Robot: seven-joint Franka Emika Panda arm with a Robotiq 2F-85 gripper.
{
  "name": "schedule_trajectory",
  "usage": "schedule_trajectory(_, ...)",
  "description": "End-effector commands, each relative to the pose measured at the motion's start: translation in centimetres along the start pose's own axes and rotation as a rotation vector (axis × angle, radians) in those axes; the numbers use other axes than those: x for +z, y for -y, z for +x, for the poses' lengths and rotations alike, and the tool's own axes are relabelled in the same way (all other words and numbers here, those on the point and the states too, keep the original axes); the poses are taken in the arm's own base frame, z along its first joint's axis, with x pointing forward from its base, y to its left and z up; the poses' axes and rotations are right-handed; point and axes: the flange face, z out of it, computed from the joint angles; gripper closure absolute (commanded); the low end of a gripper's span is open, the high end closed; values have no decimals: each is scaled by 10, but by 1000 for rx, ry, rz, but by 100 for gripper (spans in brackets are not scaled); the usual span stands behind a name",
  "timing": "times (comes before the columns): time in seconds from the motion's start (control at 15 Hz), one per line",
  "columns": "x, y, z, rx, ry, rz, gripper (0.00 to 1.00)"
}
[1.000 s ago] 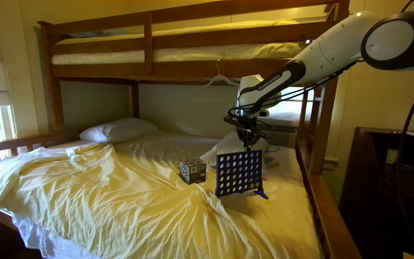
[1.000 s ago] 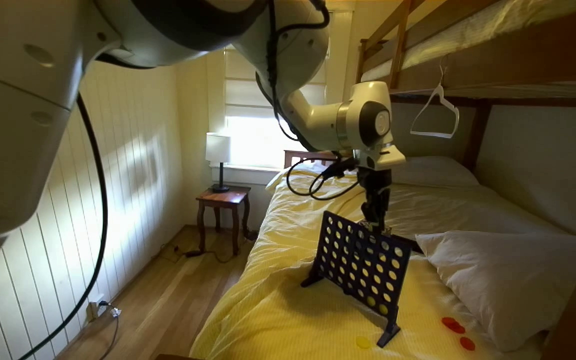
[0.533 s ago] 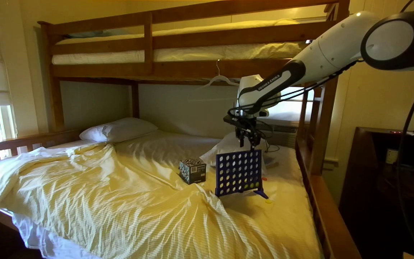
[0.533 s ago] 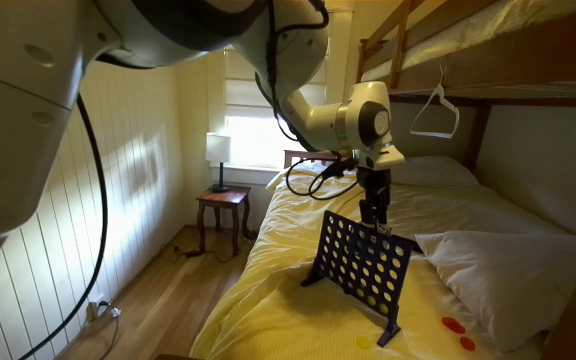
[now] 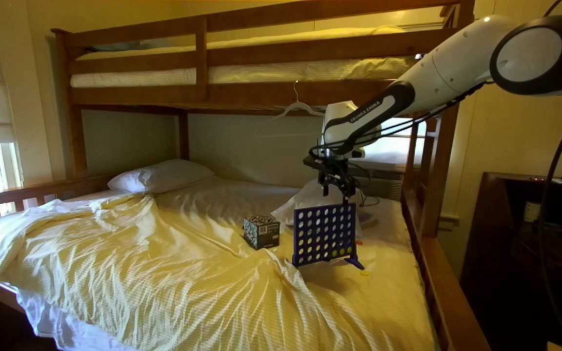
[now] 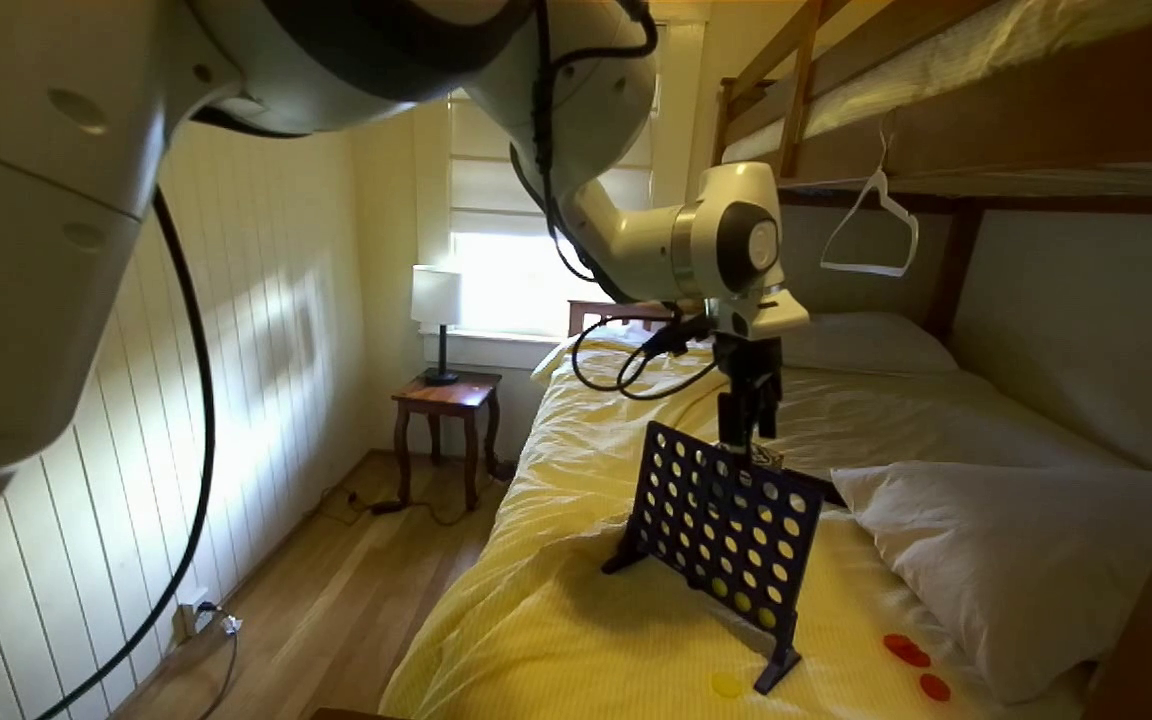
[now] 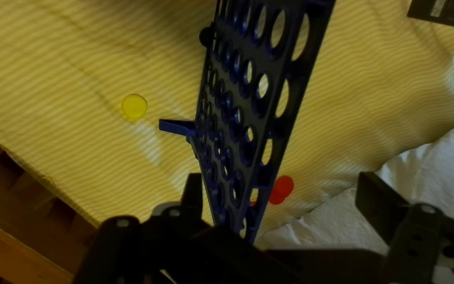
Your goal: Put the yellow circle inside the blue object
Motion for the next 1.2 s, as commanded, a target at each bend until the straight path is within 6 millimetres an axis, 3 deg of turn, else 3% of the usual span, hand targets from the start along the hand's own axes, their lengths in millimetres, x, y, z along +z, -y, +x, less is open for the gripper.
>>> schedule_trajectory(0.0,-11,-6,-1,-22,10,23,0)
schedule_trajectory(0.67,-26,-55,7,-509,-12,12,0)
schedule_trajectory(1.13,-26,-86,5,-881,-50,57,0)
